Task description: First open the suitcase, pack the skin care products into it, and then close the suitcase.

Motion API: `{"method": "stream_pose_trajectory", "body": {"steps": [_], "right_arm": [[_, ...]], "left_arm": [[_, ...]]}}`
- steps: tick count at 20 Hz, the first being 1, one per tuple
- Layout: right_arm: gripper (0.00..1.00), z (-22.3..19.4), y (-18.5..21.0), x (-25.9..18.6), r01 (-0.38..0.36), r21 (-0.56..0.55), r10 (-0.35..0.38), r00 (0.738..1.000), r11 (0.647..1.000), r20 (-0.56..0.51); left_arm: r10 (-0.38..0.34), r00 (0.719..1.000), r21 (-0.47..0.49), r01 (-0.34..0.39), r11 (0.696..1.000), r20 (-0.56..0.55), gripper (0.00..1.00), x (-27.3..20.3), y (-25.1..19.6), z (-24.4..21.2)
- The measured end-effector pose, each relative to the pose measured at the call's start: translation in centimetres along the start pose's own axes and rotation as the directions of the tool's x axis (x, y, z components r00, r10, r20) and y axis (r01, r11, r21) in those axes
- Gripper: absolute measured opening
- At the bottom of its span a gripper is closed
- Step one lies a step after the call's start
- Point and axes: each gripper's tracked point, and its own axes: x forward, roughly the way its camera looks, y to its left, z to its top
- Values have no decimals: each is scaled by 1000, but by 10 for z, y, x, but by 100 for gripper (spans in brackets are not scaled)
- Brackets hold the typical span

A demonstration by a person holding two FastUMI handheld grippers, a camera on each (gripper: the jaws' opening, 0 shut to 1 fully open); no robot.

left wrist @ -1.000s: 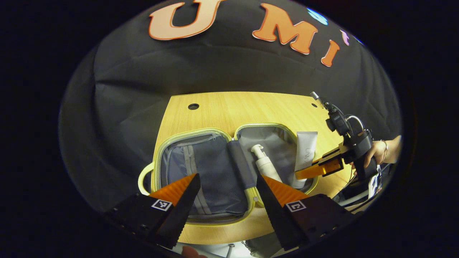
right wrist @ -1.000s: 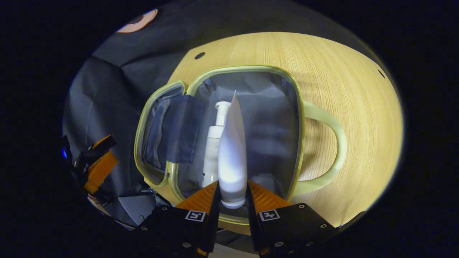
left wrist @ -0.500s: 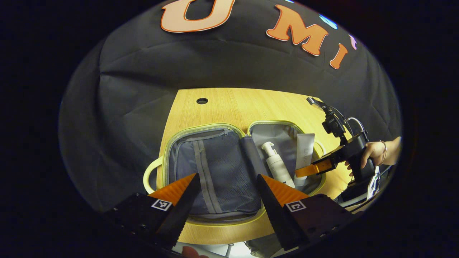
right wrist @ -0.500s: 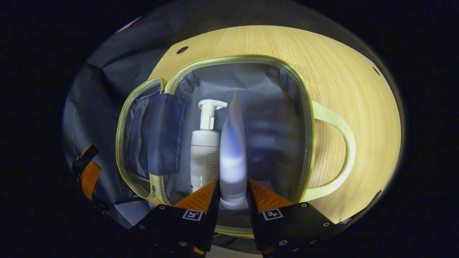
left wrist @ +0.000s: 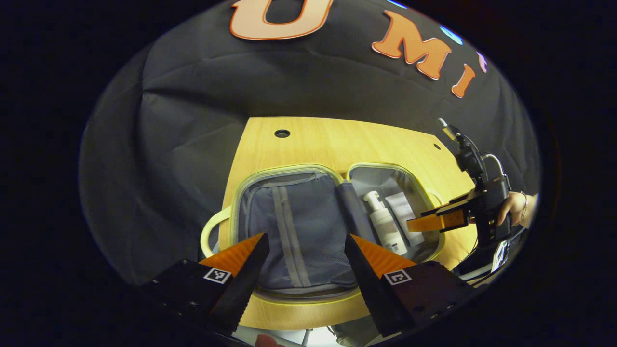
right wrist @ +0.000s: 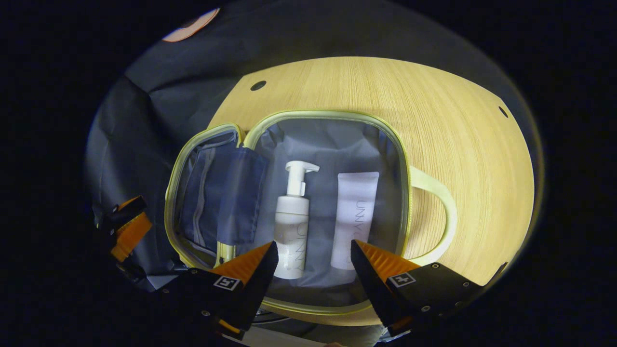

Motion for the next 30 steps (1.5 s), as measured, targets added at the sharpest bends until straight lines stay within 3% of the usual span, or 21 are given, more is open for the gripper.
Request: {"method": "stream_pose_trajectory", "body": {"steps": [5,12,15,18,22,26,28,29,30], "right_arm": [[96,2,11,-18,-14,10,14,999,1000,31],[96,4,29,-39,-40,35,39,998,999,40],[96,3,34,-41,-46,50,45,999,998,25],[96,5,33,-41,-25,48,24,999,999,29],[96,8,35,-44,-21,71,20,999,997,26],[96,14,23,-47,6,90,-10,999,996,40],[96,19,17,-51,14,108,-21,998,994,58],[96,23,16,-53,12,119,-20,998,993,67],[96,24,16,-55,7,127,-17,997,992,73]], "left_arm": [[87,995,-56,-85,995,44,99,2,77,-2],[81,990,-211,-55,976,119,99,35,168,-14],[18,988,-320,33,947,153,99,56,188,-21],[-79,976,-423,159,892,202,99,76,187,-25],[-159,957,-484,262,835,244,99,101,184,-33],[-250,920,-518,379,767,303,96,108,170,-32],[-282,898,-519,427,740,338,82,110,161,-31],[-279,898,-518,426,742,339,76,114,160,-34],[-275,897,-513,426,746,345,76,114,161,-34]]}}
